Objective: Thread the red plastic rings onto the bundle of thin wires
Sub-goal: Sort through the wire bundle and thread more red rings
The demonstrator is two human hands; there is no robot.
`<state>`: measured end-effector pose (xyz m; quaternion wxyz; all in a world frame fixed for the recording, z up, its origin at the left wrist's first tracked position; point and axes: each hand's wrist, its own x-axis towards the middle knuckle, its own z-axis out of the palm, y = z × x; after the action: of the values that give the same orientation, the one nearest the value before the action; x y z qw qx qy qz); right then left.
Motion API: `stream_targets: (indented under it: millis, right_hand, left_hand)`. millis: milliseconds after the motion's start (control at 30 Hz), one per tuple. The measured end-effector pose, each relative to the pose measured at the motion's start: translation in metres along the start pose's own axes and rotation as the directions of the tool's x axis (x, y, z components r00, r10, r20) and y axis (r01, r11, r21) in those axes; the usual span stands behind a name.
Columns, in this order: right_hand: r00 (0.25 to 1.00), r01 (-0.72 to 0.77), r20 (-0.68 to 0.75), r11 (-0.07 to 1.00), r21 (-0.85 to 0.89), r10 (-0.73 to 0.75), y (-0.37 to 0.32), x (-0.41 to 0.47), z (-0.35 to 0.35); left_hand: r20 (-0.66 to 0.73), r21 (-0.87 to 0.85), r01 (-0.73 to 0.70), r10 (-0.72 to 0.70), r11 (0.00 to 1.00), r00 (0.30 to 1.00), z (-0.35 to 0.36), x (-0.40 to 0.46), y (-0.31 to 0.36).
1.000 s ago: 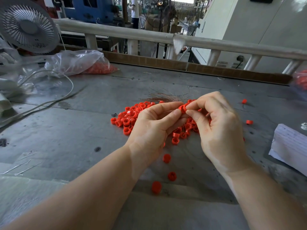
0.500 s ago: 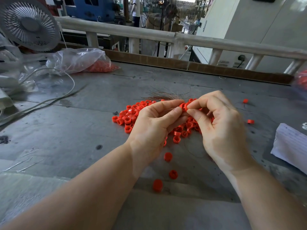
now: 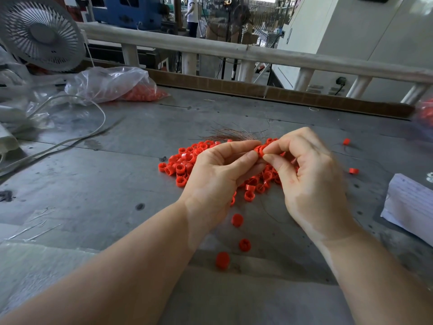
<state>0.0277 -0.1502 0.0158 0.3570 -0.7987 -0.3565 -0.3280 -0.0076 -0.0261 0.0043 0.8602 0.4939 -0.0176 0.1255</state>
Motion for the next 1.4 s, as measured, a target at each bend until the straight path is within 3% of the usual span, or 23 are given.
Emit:
stream_targets:
  millis: [567, 767, 1167, 1400]
  right_hand:
    - [0.995, 0.085, -0.036, 0.988, -0.132, -0.09, -0.0031, -0.0043, 0.0051]
    - [0.999, -0.046, -0.008, 0.997, 0.06, 0.047, -0.001, -0.0032, 0.0051]
    - [0.998, 0.019, -0.059, 1.0, -0.02, -0.021, -0.0021, -0.0046, 0.0047]
    - [0.999, 0.004, -0.052, 1.0, 0.016, -0.004, -0.0017, -0.0044, 0.0045]
  left_hand:
    - [-0.066, 0.0, 0.047, -0.047, 0.999, 0.997, 0.0025, -0.0008, 0.0]
    - [-0.047, -0.102, 0.128, -0.133, 0.986, 0.99, 0.0024, 0.0006, -0.0002]
    - [-0.021, -0.127, 0.133, -0.137, 0.983, 0.99, 0.0, 0.0008, -0.0022]
    - [-0.023, -0.12, 0.116, -0.12, 0.986, 0.993, 0.002, -0.0006, -0.0012]
